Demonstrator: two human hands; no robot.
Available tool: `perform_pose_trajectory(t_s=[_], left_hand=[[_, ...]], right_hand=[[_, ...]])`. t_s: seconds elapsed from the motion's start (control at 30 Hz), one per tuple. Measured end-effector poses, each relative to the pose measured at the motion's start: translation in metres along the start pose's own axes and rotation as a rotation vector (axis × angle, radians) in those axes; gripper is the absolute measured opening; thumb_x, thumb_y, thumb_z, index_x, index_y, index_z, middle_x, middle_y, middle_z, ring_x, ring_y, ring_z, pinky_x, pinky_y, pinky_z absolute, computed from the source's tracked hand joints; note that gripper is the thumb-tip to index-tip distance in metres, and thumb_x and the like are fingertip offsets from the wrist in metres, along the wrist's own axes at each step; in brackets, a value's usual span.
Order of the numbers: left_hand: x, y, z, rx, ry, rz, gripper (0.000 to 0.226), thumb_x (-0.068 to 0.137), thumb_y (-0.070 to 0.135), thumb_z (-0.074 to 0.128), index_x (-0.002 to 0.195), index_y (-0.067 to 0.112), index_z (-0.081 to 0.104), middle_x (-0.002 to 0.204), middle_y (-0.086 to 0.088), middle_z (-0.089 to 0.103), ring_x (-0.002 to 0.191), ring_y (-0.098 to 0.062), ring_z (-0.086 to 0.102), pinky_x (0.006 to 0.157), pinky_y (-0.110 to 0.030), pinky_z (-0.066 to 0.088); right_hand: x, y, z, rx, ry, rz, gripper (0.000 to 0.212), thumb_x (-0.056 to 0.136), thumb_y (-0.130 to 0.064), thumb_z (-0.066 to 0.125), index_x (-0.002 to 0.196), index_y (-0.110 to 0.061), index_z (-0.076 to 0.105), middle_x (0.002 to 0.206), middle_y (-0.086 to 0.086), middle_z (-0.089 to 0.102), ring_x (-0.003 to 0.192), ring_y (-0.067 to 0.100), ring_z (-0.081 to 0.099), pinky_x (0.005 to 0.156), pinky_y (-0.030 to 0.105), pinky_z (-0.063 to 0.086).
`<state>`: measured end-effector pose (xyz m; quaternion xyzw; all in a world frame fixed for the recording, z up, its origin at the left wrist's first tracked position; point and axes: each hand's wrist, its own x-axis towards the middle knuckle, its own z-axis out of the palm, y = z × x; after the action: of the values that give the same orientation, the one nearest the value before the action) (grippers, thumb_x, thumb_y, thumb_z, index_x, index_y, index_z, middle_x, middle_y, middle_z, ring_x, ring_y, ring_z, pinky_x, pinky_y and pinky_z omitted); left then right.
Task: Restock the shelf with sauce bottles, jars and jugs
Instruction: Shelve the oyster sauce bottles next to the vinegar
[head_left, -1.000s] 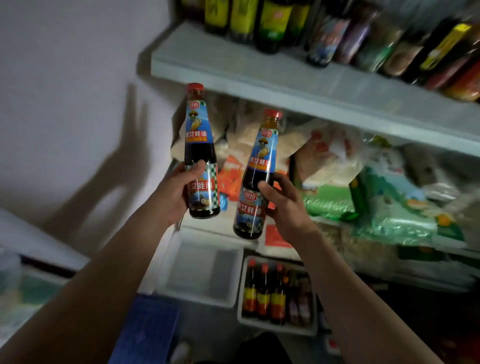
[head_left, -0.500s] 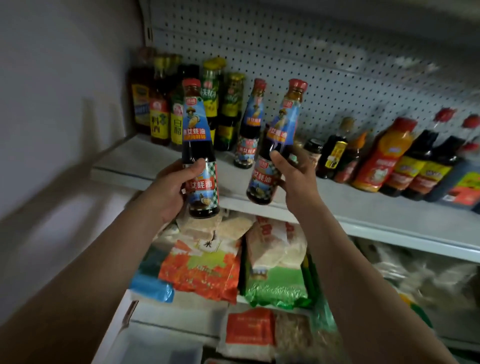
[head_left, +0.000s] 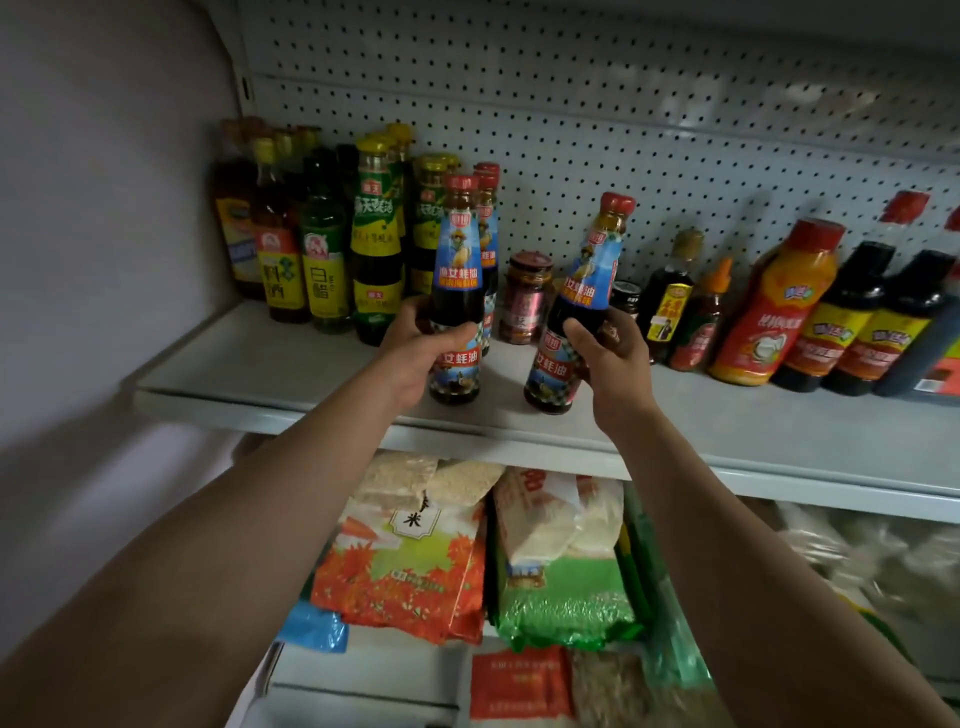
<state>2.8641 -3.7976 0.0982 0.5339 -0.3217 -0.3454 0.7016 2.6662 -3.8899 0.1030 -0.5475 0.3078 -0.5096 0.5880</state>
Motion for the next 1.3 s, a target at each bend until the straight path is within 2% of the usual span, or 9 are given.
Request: perform_pose_trajectory(t_s=[0.1, 0.23, 0.33, 0.53, 0.77, 1.0, 1.1, 1.2, 1.3], left_hand=[[0.016, -0.009, 0.001, 0.058, -0.053, 0.003, 0.067, 0.077, 0.005, 0.079, 0.132, 0.017, 0.045, 0.115, 0.001, 0.063, 0.101, -0.013, 0.062, 0.079, -0.029, 0.052], [0.037, -0.020, 0.001, 0.098, -0.070, 0.006, 0.075, 0.074, 0.010, 0.083, 0.138, 0.018, 0.044, 0.128, -0.004, 0.060, 0.116, -0.020, 0.058, 0.097, -0.041, 0.050], [0.049, -0.026, 0.001, 0.106, -0.080, 0.018, 0.078, 0.073, 0.011, 0.084, 0.139, 0.019, 0.043, 0.132, -0.005, 0.059, 0.120, -0.021, 0.056, 0.102, -0.046, 0.047], [0.060, -0.029, 0.002, 0.151, -0.092, 0.033, 0.078, 0.073, 0.015, 0.085, 0.139, 0.020, 0.043, 0.130, 0.000, 0.058, 0.122, -0.020, 0.054, 0.103, -0.048, 0.046], [0.064, -0.031, 0.000, 0.195, -0.039, 0.034, 0.069, 0.071, 0.018, 0.087, 0.121, 0.027, 0.040, 0.125, 0.002, 0.058, 0.120, -0.021, 0.055, 0.105, -0.052, 0.044], [0.051, -0.022, 0.006, 0.308, 0.014, 0.034, 0.073, 0.077, 0.025, 0.083, 0.135, 0.018, 0.039, 0.137, -0.003, 0.054, 0.126, -0.022, 0.052, 0.106, -0.047, 0.044], [0.046, -0.017, 0.000, 0.358, 0.016, 0.025, 0.074, 0.075, 0.029, 0.084, 0.136, 0.018, 0.043, 0.138, -0.003, 0.055, 0.125, -0.022, 0.053, 0.098, -0.039, 0.047], [0.040, -0.010, -0.012, 0.358, 0.029, 0.043, 0.069, 0.079, 0.032, 0.081, 0.137, 0.018, 0.046, 0.136, 0.000, 0.055, 0.120, -0.018, 0.054, 0.087, -0.031, 0.046], [0.033, 0.006, -0.023, 0.397, 0.042, 0.114, 0.068, 0.081, 0.040, 0.077, 0.139, 0.021, 0.046, 0.141, -0.001, 0.051, 0.126, -0.017, 0.049, 0.100, -0.036, 0.044]], right_hand=[[0.007, 0.003, -0.002, -0.002, 0.033, 0.005, 0.044, 0.091, -0.012, 0.072, 0.132, -0.012, 0.056, 0.115, 0.003, 0.070, 0.103, 0.015, 0.069, 0.086, 0.034, 0.056], [0.012, 0.007, -0.003, -0.003, 0.061, 0.011, 0.040, 0.092, -0.010, 0.071, 0.130, -0.012, 0.057, 0.118, 0.006, 0.069, 0.107, 0.019, 0.068, 0.089, 0.037, 0.056], [0.014, 0.011, -0.005, -0.010, 0.067, 0.008, 0.037, 0.092, -0.010, 0.070, 0.126, -0.015, 0.058, 0.114, 0.004, 0.070, 0.104, 0.017, 0.069, 0.089, 0.037, 0.056], [0.018, 0.015, -0.010, -0.030, 0.030, 0.002, 0.037, 0.092, -0.011, 0.070, 0.127, -0.017, 0.058, 0.114, 0.003, 0.072, 0.104, 0.018, 0.071, 0.088, 0.038, 0.057], [0.018, 0.016, -0.011, -0.082, -0.092, -0.022, 0.047, 0.094, -0.008, 0.066, 0.139, -0.010, 0.052, 0.125, 0.011, 0.068, 0.116, 0.026, 0.066, 0.094, 0.042, 0.056], [0.010, 0.020, -0.017, -0.123, -0.136, -0.029, 0.051, 0.097, -0.013, 0.064, 0.145, -0.016, 0.048, 0.126, 0.005, 0.069, 0.117, 0.021, 0.066, 0.090, 0.037, 0.057], [0.010, 0.022, -0.019, -0.165, -0.161, -0.032, 0.054, 0.096, -0.012, 0.065, 0.146, -0.018, 0.046, 0.128, 0.005, 0.068, 0.117, 0.019, 0.066, 0.090, 0.036, 0.058], [0.009, 0.030, -0.021, -0.281, -0.146, -0.001, 0.054, 0.089, -0.017, 0.075, 0.138, -0.022, 0.053, 0.121, 0.003, 0.072, 0.113, 0.019, 0.068, 0.096, 0.046, 0.057], [0.007, 0.037, -0.021, -0.340, -0.075, 0.021, 0.049, 0.084, -0.025, 0.080, 0.129, -0.018, 0.061, 0.113, 0.000, 0.074, 0.105, 0.016, 0.071, 0.097, 0.051, 0.056]])
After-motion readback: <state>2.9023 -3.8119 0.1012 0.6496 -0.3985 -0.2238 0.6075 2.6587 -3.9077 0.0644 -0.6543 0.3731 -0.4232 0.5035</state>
